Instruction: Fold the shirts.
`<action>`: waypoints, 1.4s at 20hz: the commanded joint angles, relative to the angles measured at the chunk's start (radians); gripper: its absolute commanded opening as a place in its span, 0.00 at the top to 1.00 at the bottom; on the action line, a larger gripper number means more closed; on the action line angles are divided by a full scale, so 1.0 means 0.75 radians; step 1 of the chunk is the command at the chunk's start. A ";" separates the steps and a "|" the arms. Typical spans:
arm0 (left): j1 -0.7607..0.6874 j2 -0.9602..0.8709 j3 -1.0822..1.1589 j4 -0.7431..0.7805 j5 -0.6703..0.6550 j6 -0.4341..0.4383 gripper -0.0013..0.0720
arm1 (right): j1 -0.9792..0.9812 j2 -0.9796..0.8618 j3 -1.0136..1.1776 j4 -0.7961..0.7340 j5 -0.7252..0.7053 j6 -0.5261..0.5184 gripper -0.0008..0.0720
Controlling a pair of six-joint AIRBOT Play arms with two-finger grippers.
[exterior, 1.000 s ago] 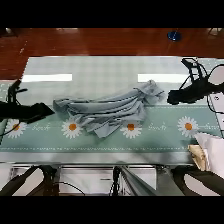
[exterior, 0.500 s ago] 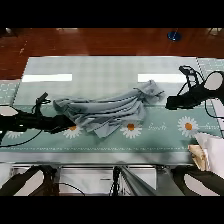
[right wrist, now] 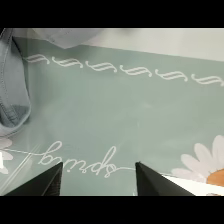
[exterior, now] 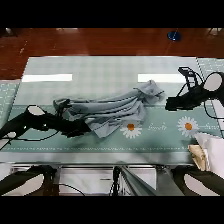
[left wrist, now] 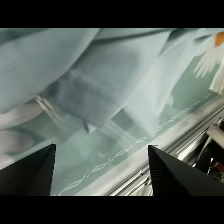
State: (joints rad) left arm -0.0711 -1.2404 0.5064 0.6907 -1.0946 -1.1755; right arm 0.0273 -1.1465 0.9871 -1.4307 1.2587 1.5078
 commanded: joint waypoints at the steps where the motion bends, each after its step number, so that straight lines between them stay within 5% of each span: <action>1: -0.039 -0.038 -0.001 0.030 0.216 -0.034 0.15 | 0.001 0.001 -0.001 0.044 0.016 0.000 0.26; 3: -0.039 -0.038 -0.002 0.030 0.272 -0.035 0.29 | 0.002 0.001 -0.001 0.066 0.019 0.000 0.26; 9: -0.039 -0.086 -0.002 0.017 0.377 -0.061 0.30 | 0.002 0.001 -0.001 0.092 0.032 0.000 0.26; 14: -0.081 -0.143 0.019 -0.006 0.365 -0.055 0.40 | 0.001 0.001 -0.001 0.091 0.054 0.000 0.26; 18: -0.100 -0.143 0.064 -0.012 0.368 -0.060 0.83 | 0.001 0.001 -0.001 0.092 0.066 0.000 0.26; 20: -0.100 -0.143 0.081 -0.013 0.363 -0.050 0.95 | 0.001 0.002 -0.001 0.091 0.073 -0.001 0.26; 28: -0.096 -0.056 0.184 -0.008 0.207 0.006 0.96 | 0.001 0.002 -0.001 0.035 0.093 -0.012 0.26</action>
State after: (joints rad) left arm -0.1440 -1.3197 0.6147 0.7136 -0.8894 -1.1839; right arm 0.0273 -1.1458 0.9871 -1.3834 1.3239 1.5009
